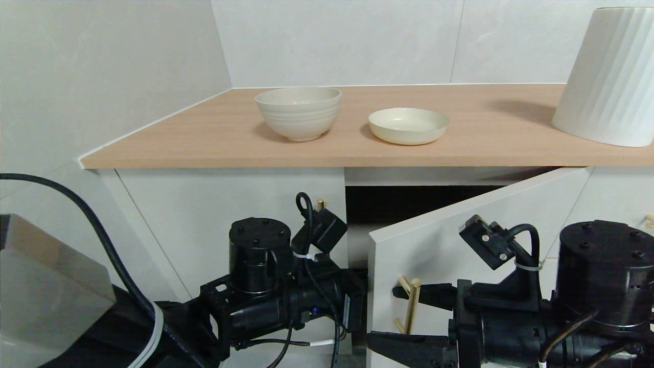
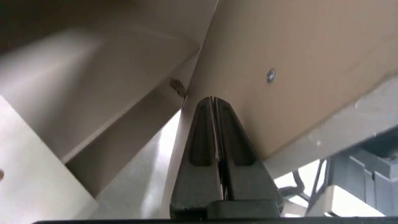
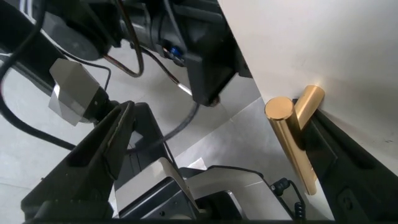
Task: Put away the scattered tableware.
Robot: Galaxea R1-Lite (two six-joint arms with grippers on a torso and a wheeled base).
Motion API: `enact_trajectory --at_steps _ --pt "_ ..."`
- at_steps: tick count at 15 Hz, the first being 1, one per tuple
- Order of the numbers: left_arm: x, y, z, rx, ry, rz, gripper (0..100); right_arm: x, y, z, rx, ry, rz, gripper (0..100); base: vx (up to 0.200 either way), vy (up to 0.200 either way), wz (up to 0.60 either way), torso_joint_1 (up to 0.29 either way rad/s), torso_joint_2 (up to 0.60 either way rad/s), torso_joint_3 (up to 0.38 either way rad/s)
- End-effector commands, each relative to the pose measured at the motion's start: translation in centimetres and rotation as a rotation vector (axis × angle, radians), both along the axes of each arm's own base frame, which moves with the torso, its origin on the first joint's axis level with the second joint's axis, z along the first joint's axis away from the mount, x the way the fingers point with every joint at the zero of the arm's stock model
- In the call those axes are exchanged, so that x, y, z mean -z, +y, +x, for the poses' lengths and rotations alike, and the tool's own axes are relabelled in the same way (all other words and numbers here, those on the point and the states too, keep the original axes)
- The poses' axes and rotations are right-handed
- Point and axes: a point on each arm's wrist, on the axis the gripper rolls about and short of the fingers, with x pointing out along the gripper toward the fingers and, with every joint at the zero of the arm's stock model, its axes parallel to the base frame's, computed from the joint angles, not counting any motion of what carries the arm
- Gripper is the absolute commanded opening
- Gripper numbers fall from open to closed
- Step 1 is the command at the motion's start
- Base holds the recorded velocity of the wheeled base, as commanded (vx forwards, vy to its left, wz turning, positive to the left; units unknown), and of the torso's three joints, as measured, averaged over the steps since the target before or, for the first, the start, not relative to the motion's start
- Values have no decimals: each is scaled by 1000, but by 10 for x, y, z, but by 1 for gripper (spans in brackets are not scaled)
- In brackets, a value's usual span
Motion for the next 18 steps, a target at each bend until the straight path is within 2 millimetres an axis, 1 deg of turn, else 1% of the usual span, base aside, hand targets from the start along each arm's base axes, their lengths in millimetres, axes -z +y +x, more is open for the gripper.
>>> enact_trajectory --at_steps 1,3,5,6,7,9,10,11,13,14,16,18 --pt "2 -5 -3 21 0 -9 0 1 -3 3 37 -2 -4 100 0 0 0 0 0 0" --pt "2 -6 -2 20 -1 -18 0 1 -7 8 84 -4 -10 100 0 0 0 0 0 0" --pt "3 -7 -2 23 -1 -18 0 4 -23 17 178 -7 -27 100 0 0 0 0 0 0" --pt "4 -7 -1 23 1 -16 0 2 -28 18 194 -33 -33 100 0 0 0 0 0 0" --pt "5 -8 -1 23 2 -15 0 -3 -32 15 194 -74 -34 100 0 0 0 0 0 0" --pt "4 -8 -1 22 0 -17 0 -11 -50 -3 203 -119 -25 100 0 0 0 0 0 0" --pt "3 -7 -1 22 -2 -19 0 -11 -61 -15 206 -103 -42 100 0 0 0 0 0 0" --pt "3 -7 -1 22 -2 -19 0 -9 -71 -27 204 -78 -67 100 0 0 0 0 0 0" --pt "2 -7 -2 22 -2 -19 0 -2 -84 -41 216 -23 -130 100 0 0 0 0 0 0" --pt "2 -7 -2 20 -2 -19 0 6 -94 -52 262 -3 -172 100 0 0 0 0 0 0" --pt "3 -7 -2 22 0 -17 0 8 -104 -64 284 -16 -166 100 0 0 0 0 0 0" --pt "3 -7 -2 22 0 -17 0 9 -108 -69 281 -16 -165 100 0 0 0 0 0 0"
